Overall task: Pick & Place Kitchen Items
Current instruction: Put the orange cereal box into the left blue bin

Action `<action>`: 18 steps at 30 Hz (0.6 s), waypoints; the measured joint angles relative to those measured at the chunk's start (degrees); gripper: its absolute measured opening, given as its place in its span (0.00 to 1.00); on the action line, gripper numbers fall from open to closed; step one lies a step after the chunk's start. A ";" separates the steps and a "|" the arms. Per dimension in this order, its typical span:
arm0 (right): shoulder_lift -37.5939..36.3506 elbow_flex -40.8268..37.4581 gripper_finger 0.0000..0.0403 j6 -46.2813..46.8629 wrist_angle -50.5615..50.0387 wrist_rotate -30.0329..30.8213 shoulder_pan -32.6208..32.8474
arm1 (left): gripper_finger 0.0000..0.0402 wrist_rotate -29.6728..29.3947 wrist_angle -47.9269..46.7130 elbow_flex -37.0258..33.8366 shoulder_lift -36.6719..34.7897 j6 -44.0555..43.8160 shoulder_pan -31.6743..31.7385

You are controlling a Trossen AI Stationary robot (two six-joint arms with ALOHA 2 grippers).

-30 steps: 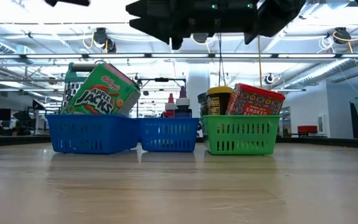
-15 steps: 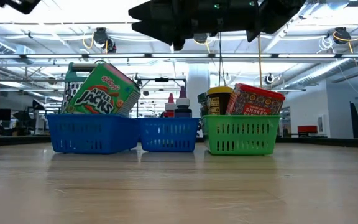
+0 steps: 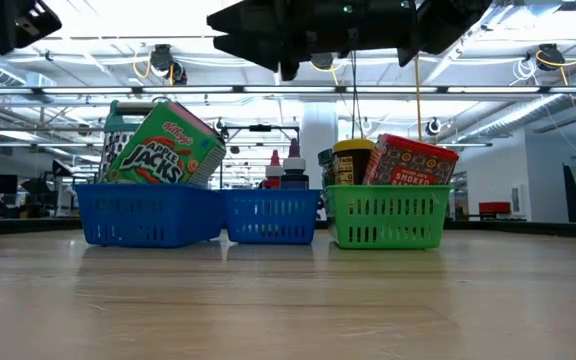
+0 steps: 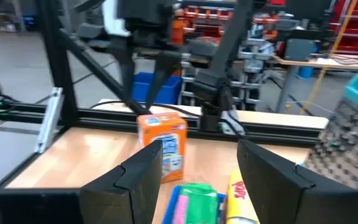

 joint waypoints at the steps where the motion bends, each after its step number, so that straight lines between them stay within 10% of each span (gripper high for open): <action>1: 0.00 0.00 0.49 0.00 -0.01 0.85 0.00 | 0.35 0.02 0.07 0.00 0.56 -0.01 0.00; 9: 0.00 0.00 0.49 0.00 -0.04 1.23 -0.04 | 0.63 2.48 -0.04 0.00 3.08 11.56 -0.52; 18: 0.00 0.00 0.49 0.00 -0.04 1.36 -0.04 | 0.69 3.54 -7.41 0.00 3.19 22.38 -0.55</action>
